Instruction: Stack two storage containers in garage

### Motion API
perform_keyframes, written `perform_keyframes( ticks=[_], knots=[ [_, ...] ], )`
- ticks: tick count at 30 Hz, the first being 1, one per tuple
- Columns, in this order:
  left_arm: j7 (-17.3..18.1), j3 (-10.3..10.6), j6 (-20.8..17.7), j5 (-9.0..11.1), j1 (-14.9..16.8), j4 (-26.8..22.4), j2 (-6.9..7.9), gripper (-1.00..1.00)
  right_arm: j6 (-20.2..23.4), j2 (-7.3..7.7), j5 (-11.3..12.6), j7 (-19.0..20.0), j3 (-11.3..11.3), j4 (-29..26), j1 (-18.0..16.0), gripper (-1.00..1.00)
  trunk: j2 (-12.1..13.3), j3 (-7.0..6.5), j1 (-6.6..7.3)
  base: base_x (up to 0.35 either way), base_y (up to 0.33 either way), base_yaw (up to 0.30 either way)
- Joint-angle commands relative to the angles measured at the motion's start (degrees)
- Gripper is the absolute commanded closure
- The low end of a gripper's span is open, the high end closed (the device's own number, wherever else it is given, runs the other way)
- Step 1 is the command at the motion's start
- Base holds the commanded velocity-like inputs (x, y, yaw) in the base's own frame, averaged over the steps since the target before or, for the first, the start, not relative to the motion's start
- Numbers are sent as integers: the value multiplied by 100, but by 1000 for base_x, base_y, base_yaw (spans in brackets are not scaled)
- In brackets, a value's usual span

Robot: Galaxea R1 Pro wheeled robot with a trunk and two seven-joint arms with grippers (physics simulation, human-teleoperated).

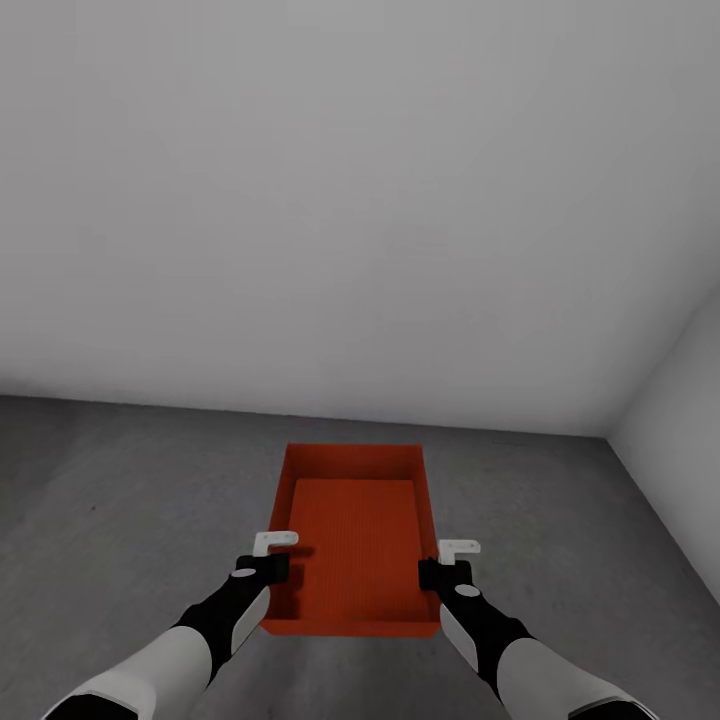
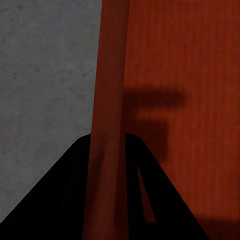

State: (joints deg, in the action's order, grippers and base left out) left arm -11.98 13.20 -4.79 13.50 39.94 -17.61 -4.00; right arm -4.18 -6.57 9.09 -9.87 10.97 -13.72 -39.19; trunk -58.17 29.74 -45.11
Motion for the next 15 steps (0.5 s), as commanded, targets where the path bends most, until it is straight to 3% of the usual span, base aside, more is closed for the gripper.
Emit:
perform_keyframes(
  ticks=[1,15],
  knots=[
    [-50,-97,-35,-14,5,-41,-73,100,-39,-2,84,-85,-25,18,-1,100,-45,24,-23,0,0,0],
    [-50,-99,-56,-15,5,-41,-74,100,-39,-2,84,-85,-25,18,-1,100,-607,275,-330,0,0,0]
  ],
)
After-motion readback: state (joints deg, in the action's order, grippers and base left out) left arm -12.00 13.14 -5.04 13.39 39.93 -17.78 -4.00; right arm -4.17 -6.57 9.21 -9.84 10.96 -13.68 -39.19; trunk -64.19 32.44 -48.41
